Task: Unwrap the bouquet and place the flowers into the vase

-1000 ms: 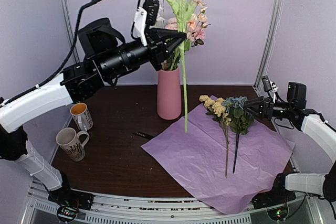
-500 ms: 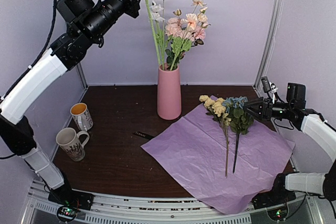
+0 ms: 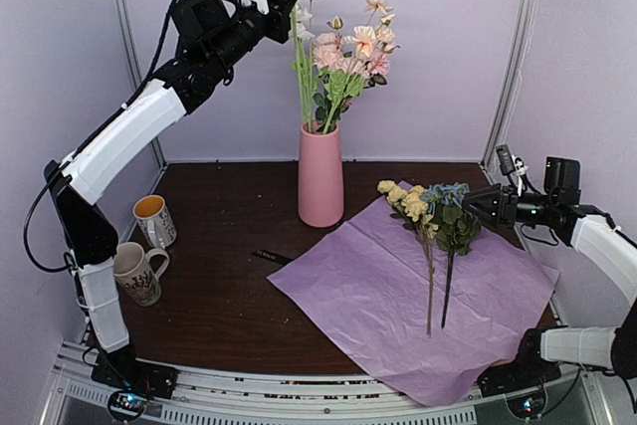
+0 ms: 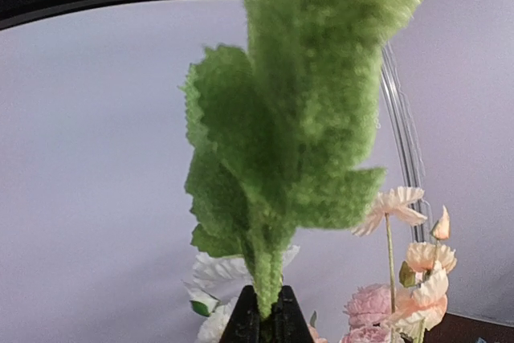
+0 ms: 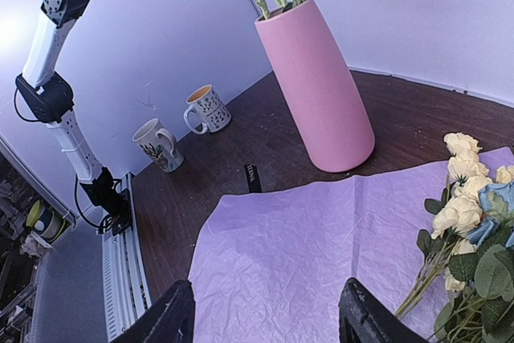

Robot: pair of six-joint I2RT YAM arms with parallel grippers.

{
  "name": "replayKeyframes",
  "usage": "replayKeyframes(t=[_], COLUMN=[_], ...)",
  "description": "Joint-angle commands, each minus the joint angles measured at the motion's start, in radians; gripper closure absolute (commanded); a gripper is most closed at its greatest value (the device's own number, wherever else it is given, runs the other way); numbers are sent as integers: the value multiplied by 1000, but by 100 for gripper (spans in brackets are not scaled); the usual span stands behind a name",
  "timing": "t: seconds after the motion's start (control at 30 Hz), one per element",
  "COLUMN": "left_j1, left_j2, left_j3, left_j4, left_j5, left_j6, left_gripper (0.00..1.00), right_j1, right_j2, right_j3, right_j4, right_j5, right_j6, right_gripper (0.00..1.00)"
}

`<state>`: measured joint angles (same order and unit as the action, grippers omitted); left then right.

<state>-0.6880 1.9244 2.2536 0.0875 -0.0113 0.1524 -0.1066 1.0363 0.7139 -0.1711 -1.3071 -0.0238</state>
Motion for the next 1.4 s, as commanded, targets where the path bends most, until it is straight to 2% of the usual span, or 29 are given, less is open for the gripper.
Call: replayKeyframes(t=[0.0,0.23,0.53,0.8,1.0,1.23,1.37], left_j1=[2,2,2,2,2,2,5], left_j2=[-35,-36,-154,-268,-211,-14,46], left_j3=[-107,-198,-132,-213,-183,27,26], left_j4=[91,130,68,126,137,13,-8], left_j5=[31,42,10,58,61,32,17], left_j6=[-84,-106,-1,-131,-146,-62,-41], left_gripper=[100,100,100,100,100,100,100], right_j1=[-10,-10,-10,-10,-10,-10,-9], right_j2=[12,43,51,53,45,33,28], right_j3=[25,40,41,46,46,46,48], right_j4=[-7,-36,-41,-47,-51,-57,-71], right_j5=[3,-8,-10,-13,-13,-14,-14], right_j6=[-17,-37,-43,-48,-51,-57,-73], right_gripper=[39,39,39,39,39,39,39])
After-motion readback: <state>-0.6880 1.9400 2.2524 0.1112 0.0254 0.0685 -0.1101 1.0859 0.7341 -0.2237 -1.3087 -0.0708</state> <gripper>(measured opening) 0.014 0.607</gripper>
